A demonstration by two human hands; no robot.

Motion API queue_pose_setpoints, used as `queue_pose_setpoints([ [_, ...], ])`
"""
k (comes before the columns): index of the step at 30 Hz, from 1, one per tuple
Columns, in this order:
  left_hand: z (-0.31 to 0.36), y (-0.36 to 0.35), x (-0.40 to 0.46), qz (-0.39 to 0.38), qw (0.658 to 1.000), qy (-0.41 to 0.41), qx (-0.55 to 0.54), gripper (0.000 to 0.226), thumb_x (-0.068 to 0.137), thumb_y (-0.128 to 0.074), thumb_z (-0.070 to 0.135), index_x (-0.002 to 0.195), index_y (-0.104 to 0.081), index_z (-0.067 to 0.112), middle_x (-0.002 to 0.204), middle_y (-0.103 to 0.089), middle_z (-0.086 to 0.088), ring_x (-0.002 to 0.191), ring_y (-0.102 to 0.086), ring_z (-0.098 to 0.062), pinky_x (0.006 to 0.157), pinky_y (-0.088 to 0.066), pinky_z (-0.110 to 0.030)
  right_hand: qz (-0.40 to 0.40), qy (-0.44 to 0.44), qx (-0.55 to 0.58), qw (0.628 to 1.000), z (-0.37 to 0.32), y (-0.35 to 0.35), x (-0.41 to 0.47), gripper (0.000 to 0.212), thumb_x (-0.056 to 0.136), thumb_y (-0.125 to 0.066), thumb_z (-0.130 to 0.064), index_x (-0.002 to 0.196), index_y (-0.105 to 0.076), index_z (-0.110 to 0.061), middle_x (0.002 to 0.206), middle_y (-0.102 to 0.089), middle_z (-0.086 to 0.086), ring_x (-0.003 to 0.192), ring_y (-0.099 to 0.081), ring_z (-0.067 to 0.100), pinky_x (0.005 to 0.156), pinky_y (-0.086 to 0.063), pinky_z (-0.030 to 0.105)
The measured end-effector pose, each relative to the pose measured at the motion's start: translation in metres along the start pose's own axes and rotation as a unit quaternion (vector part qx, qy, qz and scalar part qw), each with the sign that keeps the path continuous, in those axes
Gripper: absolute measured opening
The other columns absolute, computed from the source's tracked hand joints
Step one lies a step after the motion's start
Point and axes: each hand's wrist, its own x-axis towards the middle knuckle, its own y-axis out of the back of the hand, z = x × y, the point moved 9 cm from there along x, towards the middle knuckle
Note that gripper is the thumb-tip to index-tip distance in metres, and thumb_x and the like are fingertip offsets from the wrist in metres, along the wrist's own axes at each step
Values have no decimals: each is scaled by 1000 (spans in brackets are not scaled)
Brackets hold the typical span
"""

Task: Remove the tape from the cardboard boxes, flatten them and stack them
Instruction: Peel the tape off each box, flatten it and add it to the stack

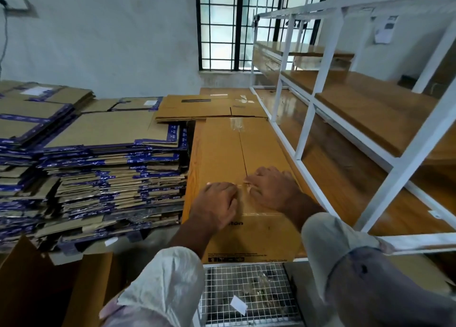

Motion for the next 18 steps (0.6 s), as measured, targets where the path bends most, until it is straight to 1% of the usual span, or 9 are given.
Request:
queue_pose_setpoints([
  [3, -2, -1, 0, 4, 1000, -3, -4, 44, 105, -43, 32, 147, -49, 20, 151, -50, 2, 140, -41, -17, 124, -19, -38, 14, 38, -32, 999, -6, 8, 2, 40, 101, -40, -46, 133, -59, -31, 132, -56, 0, 120, -48, 21, 101, -41, 51],
  [6, -1, -1, 0, -3, 1000, -1, -16, 44, 105, -43, 33, 147, -50, 20, 151, -50, 2, 140, -41, -17, 124, -18, -38, 16, 75, -34, 996, -10, 10, 1, 46, 96, -32, -48, 122, -65, -28, 122, -61, -1, 110, -52, 20, 92, -46, 44],
  [9, -1, 1, 3, -7, 1000, 0, -19, 43, 105, -42, 33, 144, -53, 19, 147, -53, 2, 137, -43, -17, 123, -20, -40, 11, 91, -28, 995, -13, 11, 5, 46, 93, -32, -47, 115, -67, -27, 118, -62, -1, 107, -52, 19, 90, -48, 42],
  [12, -3, 0, 7, -8, 1000, 0, -15, 41, 104, -41, 36, 138, -57, 19, 138, -58, 1, 130, -48, -18, 120, -25, -41, -5, 96, -20, 995, -14, 12, 14, 40, 91, -35, -45, 107, -67, -27, 113, -61, -2, 105, -51, 19, 87, -48, 41],
  [14, -4, 0, 8, -3, 1000, -3, -15, 49, 100, -36, 46, 132, -61, 18, 132, -61, 1, 124, -51, -18, 116, -32, -42, -20, 89, 19, 996, -11, 10, 23, 27, 91, -44, -39, 98, -67, -27, 104, -60, -3, 99, -52, 18, 82, -48, 38],
  [16, -6, -1, 8, 1, 1000, -5, -18, 71, 91, -24, 65, 128, -62, 18, 128, -63, 2, 120, -52, -17, 112, -36, -44, -32, 75, 83, 993, -6, 7, 30, 13, 91, -55, -25, 88, -68, -26, 93, -63, -5, 88, -55, 14, 74, -46, 31],
  [18, -6, -3, 6, 11, 1000, -9, -13, 91, 83, -23, 87, 130, -61, 18, 130, -62, 2, 121, -52, -17, 113, -35, -45, -37, 65, 138, 988, -2, 6, 33, 17, 88, -59, -15, 80, -68, -26, 85, -67, -8, 81, -58, 9, 69, -43, 24],
])
